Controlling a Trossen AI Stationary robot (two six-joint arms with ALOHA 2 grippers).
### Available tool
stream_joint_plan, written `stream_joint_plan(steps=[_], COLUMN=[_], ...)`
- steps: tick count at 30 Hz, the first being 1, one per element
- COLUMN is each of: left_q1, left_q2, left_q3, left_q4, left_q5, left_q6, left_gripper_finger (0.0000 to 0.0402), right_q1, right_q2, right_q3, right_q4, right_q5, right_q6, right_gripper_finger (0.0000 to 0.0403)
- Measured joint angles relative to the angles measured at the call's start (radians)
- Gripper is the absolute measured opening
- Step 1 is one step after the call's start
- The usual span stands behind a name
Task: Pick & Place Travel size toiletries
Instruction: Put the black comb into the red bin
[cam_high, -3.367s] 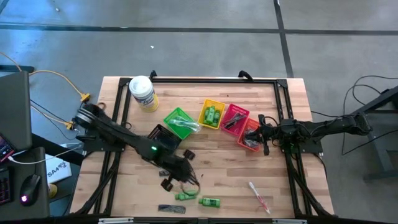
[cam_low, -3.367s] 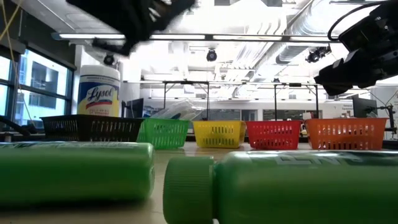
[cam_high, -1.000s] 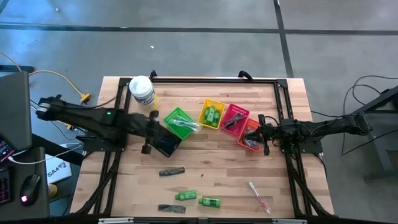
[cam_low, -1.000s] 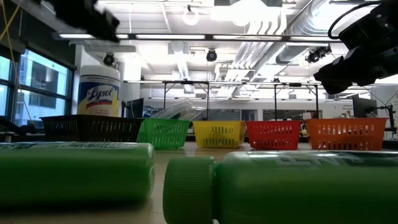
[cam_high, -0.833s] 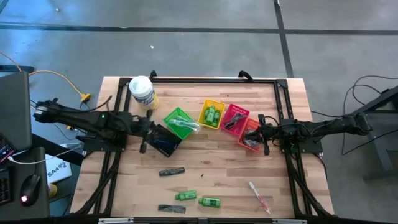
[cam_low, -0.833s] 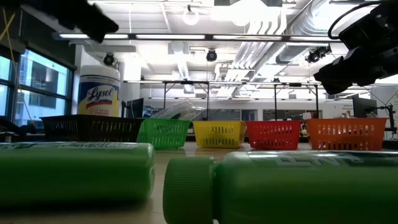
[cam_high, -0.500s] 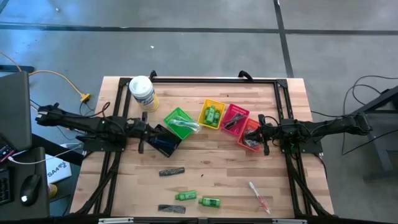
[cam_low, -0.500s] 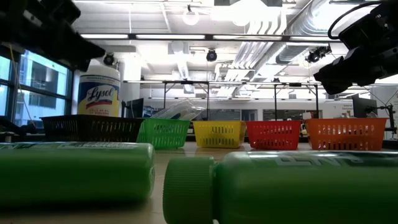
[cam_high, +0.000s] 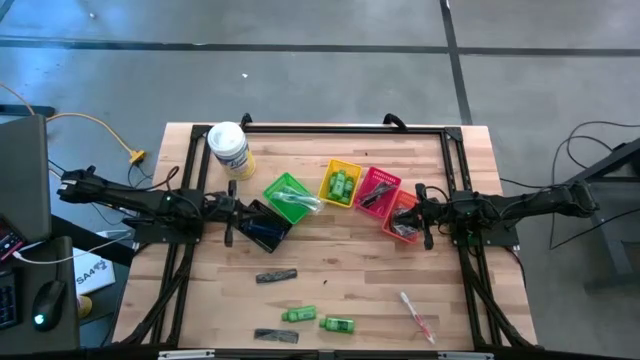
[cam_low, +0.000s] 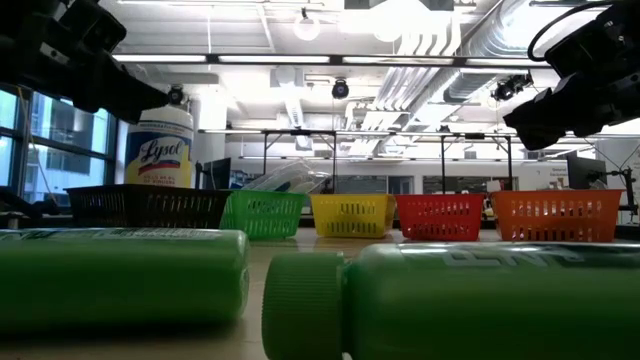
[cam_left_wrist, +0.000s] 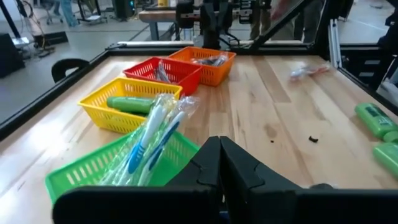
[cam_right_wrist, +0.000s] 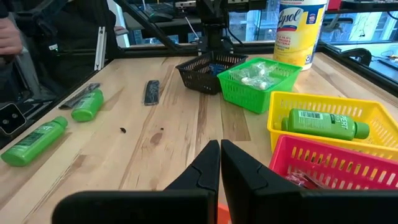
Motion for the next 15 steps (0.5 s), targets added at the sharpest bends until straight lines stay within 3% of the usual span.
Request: stream_joint_plan(steps=[15], left_q1=[0.0], left_q2=[-0.001], left_q3=[0.0], left_q4=[0.016], left_q5=[-0.002], left_q6=[0.026], left_gripper_finger=[0.0], right_q1=[0.0], right_q2=[0.003], right_q3=[0.0], right_q4=[0.0], right_q5=[-0.026], right_q6=[0.0], right_gripper_finger=[0.0007])
